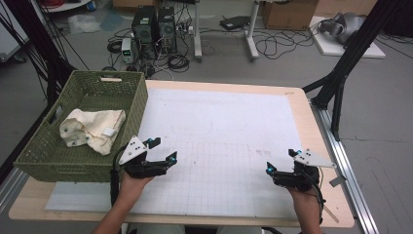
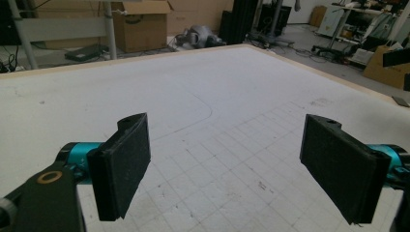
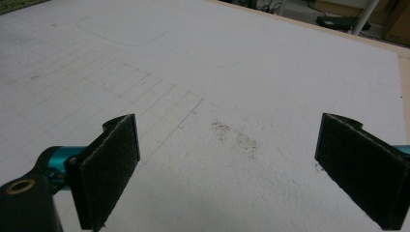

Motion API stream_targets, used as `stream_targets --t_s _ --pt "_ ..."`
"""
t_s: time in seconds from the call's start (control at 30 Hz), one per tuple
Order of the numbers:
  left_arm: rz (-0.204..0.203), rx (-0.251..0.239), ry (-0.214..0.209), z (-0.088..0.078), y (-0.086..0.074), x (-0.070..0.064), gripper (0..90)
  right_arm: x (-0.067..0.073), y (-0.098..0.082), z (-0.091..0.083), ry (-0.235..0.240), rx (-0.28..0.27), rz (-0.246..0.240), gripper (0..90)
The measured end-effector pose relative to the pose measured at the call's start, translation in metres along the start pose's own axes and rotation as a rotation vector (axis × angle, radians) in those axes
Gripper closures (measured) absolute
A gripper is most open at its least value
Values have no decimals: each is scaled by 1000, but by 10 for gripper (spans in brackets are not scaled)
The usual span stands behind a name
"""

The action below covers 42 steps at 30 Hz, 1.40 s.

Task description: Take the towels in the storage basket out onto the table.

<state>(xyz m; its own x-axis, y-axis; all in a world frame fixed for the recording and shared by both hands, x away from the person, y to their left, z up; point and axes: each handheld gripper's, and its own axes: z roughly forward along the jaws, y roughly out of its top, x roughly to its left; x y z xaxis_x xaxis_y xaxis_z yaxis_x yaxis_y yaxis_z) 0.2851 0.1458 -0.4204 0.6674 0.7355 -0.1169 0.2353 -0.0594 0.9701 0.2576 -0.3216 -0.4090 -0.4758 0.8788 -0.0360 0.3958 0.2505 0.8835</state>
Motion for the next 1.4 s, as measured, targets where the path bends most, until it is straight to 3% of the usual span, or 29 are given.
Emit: stream_targets --t_s 0.3,0.47,0.63,1.0,1.23,1.3,1.37,1.4 --pt "-4 8 0 2 0 -1 188 -2 -2 2 4 -4 -5 79" --pt "9 21 -12 5 0 -5 190 -5 -5 3 26 7 14 79" --pt "9 20 -18 1 1 -11 191 -4 -2 -2 18 -14 27 79" --pt "5 0 -13 -7 11 -12 180 3 1 2 20 3 -30 79" --pt "-4 -20 0 -15 30 -11 181 4 3 6 46 8 -19 80" --pt "-33 -57 1 -26 46 -7 180 5 3 6 45 15 -17 79" --pt "-30 -66 5 -29 53 -5 178 4 3 5 38 6 -21 79" --pt "-18 -80 10 -38 66 -1 178 4 3 5 40 5 -20 79"
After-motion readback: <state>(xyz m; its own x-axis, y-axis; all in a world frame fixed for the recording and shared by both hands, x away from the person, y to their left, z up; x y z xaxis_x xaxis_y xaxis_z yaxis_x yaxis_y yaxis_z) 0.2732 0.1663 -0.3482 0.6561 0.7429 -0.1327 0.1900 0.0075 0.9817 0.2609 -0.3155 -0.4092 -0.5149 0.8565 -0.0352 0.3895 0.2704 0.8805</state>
